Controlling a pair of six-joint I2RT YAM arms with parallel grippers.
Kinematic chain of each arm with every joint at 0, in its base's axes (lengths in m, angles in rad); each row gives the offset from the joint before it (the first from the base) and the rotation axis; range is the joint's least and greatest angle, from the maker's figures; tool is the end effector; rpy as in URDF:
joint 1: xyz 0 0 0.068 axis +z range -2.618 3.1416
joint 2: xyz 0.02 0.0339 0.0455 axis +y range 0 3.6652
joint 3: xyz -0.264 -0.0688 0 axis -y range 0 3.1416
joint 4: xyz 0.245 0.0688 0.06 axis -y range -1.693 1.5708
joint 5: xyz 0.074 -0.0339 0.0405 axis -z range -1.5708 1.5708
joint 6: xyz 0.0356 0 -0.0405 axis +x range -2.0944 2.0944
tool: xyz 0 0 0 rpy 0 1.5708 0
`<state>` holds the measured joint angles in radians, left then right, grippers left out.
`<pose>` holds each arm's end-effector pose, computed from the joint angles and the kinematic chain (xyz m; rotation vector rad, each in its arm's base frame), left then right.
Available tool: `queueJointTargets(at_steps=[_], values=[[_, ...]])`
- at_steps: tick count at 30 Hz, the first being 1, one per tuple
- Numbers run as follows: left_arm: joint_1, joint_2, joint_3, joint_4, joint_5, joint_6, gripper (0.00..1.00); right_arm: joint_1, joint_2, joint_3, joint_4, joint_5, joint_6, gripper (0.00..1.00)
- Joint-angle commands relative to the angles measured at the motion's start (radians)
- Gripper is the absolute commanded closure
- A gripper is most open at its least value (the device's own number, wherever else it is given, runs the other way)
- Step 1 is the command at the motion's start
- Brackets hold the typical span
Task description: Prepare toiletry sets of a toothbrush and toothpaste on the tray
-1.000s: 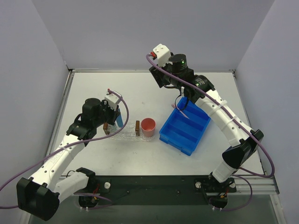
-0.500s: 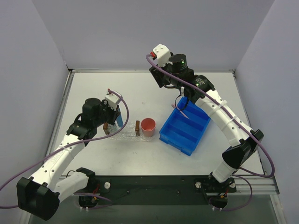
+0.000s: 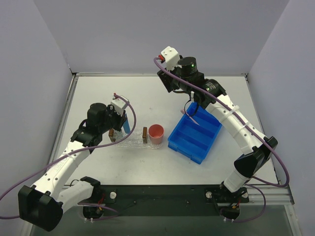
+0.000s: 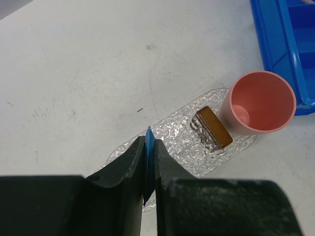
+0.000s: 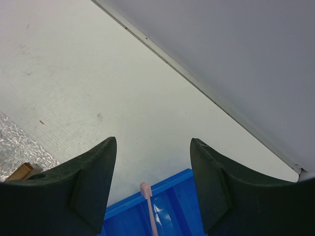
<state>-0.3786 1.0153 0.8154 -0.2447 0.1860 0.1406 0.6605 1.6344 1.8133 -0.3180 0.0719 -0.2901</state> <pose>0.2124 -0.0916 0.3011 0.6335 1.9218 -0.3385 0.2982 0.2284 0.4644 -0.7364 1.5479 0.2138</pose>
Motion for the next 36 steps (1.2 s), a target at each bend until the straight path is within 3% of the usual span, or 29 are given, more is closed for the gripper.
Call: queueJointTargets(at_steps=[1,36], values=[[-0.005,-0.003,0.004,0.085,0.01,-0.012,1.0,-0.002,0.01,0.006,0.036,0.012,-0.006,0.44],[-0.005,-0.037,-0.016,0.055,0.02,-0.009,1.0,-0.001,0.019,0.001,0.034,0.009,-0.001,0.44]])
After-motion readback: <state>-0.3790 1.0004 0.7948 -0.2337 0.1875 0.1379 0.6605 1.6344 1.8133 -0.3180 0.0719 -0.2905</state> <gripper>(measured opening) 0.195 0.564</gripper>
